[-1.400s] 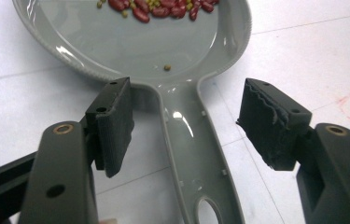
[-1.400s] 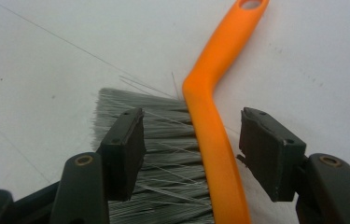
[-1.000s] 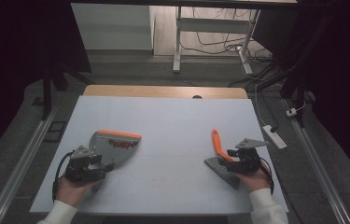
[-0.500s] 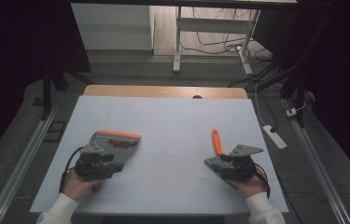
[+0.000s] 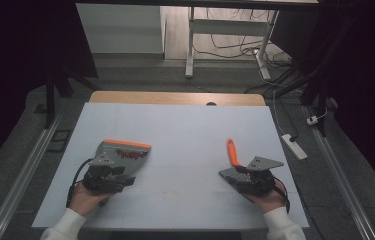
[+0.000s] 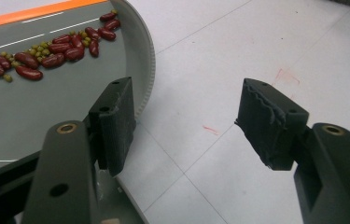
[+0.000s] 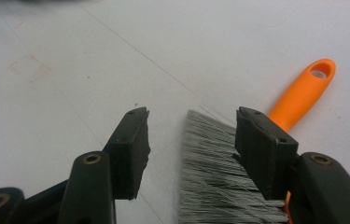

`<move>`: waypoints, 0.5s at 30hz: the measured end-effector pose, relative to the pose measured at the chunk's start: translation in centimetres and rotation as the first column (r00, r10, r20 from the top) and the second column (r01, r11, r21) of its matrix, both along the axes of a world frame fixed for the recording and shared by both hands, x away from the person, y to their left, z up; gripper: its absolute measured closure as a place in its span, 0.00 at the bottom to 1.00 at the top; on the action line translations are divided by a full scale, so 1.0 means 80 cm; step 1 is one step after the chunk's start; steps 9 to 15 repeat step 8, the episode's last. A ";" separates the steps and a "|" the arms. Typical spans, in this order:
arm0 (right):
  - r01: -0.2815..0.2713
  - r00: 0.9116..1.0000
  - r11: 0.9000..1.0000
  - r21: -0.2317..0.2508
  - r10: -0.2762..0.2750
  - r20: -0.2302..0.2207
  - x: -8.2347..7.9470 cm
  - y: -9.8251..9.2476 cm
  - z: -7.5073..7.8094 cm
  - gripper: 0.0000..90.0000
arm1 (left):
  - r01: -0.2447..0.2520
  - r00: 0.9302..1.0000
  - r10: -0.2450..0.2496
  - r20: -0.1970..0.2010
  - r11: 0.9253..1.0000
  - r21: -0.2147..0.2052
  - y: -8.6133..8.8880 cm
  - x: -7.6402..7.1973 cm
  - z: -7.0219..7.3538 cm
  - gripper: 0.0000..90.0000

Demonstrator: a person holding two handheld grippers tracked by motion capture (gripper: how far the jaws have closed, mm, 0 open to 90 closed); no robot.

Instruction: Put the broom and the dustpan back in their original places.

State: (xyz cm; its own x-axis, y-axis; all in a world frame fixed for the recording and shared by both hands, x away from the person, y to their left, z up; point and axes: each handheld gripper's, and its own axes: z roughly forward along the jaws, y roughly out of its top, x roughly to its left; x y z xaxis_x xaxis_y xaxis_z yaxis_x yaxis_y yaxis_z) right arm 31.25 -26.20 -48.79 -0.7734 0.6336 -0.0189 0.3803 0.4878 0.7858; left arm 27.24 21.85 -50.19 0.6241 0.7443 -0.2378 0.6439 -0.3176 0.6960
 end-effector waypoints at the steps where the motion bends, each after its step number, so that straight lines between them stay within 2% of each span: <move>1: 0.000 1.000 1.000 -0.001 0.000 0.000 0.000 0.000 0.000 0.50 | -0.001 1.000 0.001 -0.001 1.000 0.000 0.000 0.000 0.000 0.41; 15: -0.002 1.000 1.000 0.001 0.002 0.005 -0.001 0.000 0.001 0.49 | -0.002 1.000 0.002 -0.002 1.000 0.004 0.000 0.000 -0.001 0.41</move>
